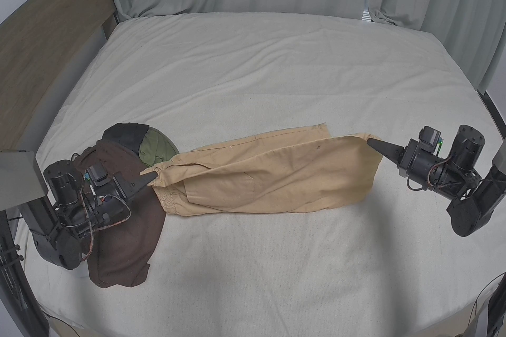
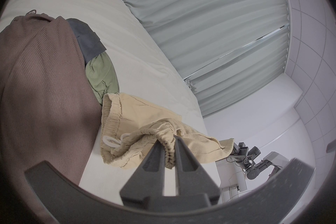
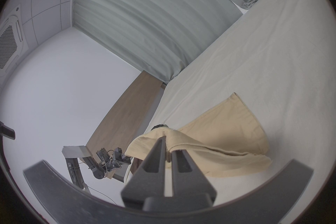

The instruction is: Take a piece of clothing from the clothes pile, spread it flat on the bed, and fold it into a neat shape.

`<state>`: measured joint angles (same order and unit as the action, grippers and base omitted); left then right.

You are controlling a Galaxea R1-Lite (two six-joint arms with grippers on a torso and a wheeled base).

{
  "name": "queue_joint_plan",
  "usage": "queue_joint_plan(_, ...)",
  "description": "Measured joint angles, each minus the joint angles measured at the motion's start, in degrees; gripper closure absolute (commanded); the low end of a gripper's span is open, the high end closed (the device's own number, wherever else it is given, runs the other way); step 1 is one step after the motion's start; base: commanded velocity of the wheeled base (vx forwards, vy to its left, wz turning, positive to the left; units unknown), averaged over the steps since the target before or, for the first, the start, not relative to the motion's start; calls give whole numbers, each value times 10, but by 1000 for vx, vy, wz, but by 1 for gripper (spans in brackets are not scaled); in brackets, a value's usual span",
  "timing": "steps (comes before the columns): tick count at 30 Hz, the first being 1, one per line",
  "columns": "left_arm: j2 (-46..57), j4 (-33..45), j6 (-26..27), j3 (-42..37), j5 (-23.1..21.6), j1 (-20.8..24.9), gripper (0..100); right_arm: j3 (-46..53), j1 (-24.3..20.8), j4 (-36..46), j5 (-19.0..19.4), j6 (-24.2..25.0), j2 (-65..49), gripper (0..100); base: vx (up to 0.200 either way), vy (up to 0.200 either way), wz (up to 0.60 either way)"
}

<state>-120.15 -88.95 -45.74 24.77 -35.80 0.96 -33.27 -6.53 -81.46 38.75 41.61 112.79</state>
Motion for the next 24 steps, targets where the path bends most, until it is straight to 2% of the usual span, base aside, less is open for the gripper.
queue_joint_plan(11, -15, 0, -2, 29, 11, -1, 100, -54, 0, 6, 0, 4, 31, 100, 0, 0, 0)
queue_joint_plan(24, -34, 0, -29, 75, 29, 0, 100, -105, -3, 10, 0, 4, 68, 100, 0, 0, 0)
